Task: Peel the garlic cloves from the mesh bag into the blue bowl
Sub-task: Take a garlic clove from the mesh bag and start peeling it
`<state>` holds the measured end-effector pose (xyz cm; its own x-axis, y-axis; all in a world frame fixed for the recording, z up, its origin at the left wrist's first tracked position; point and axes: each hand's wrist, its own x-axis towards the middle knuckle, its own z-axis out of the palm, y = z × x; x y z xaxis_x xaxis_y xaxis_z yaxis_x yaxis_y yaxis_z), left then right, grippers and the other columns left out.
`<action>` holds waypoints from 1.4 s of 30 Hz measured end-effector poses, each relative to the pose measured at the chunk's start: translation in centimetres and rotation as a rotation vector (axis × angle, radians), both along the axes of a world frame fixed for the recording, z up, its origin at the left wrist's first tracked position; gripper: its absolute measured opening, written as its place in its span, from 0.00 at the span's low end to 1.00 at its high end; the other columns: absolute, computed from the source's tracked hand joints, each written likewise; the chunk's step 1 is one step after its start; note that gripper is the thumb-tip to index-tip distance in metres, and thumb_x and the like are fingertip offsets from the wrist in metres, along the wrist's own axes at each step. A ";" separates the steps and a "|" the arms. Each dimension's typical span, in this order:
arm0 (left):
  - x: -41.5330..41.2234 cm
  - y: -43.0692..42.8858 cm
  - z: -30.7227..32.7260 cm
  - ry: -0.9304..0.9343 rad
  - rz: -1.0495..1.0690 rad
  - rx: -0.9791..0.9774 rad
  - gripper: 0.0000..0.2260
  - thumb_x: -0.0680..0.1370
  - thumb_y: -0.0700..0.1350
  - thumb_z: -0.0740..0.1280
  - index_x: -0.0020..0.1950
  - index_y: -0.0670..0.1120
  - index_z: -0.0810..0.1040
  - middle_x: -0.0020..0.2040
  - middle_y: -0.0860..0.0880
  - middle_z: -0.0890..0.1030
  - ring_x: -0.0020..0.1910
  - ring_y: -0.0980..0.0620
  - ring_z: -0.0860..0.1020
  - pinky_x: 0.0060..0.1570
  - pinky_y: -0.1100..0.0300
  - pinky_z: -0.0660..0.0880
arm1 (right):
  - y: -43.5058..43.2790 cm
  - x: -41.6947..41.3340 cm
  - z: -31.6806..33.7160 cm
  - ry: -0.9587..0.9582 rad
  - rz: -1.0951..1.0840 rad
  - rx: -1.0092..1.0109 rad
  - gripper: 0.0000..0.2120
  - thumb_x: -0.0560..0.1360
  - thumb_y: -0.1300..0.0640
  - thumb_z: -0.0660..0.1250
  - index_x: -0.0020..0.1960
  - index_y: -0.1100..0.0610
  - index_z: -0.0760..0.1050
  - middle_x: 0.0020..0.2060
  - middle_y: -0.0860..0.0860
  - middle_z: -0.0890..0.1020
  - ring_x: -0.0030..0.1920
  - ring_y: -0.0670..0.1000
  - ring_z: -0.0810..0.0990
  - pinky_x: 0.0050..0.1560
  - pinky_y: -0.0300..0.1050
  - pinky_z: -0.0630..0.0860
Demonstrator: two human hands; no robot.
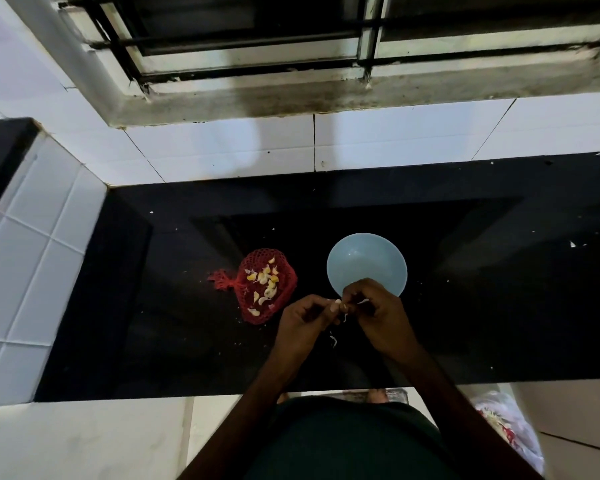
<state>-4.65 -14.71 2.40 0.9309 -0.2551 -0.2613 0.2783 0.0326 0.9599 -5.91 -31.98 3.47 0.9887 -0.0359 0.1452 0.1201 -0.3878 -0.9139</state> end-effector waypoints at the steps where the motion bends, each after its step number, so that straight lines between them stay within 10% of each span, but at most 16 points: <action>1: 0.0 0.0 0.0 -0.004 0.002 -0.004 0.05 0.80 0.41 0.70 0.51 0.41 0.85 0.44 0.42 0.85 0.46 0.46 0.83 0.50 0.56 0.80 | 0.0 0.1 0.0 0.000 0.028 -0.012 0.11 0.73 0.71 0.72 0.45 0.56 0.78 0.44 0.45 0.80 0.48 0.47 0.81 0.48 0.41 0.77; 15: -0.4 -0.4 0.9 0.119 0.139 -0.208 0.11 0.76 0.41 0.71 0.56 0.37 0.80 0.51 0.41 0.86 0.48 0.46 0.84 0.48 0.58 0.80 | 1.0 0.0 -0.3 0.025 0.005 0.051 0.10 0.75 0.68 0.71 0.49 0.55 0.76 0.48 0.46 0.78 0.51 0.51 0.80 0.48 0.49 0.81; 29: -0.5 0.0 0.9 0.007 0.086 0.012 0.10 0.78 0.35 0.70 0.59 0.41 0.82 0.52 0.47 0.87 0.51 0.48 0.86 0.45 0.61 0.82 | 0.3 -0.4 0.1 0.134 0.033 0.003 0.05 0.75 0.53 0.75 0.49 0.49 0.80 0.47 0.44 0.81 0.50 0.46 0.82 0.51 0.45 0.80; 42: -0.6 0.3 1.4 -0.060 -0.018 0.161 0.08 0.74 0.41 0.76 0.53 0.44 0.84 0.49 0.49 0.88 0.50 0.51 0.86 0.54 0.55 0.83 | -0.3 -0.1 0.1 0.109 0.164 -0.009 0.09 0.73 0.66 0.73 0.46 0.55 0.76 0.44 0.48 0.78 0.47 0.48 0.78 0.48 0.40 0.75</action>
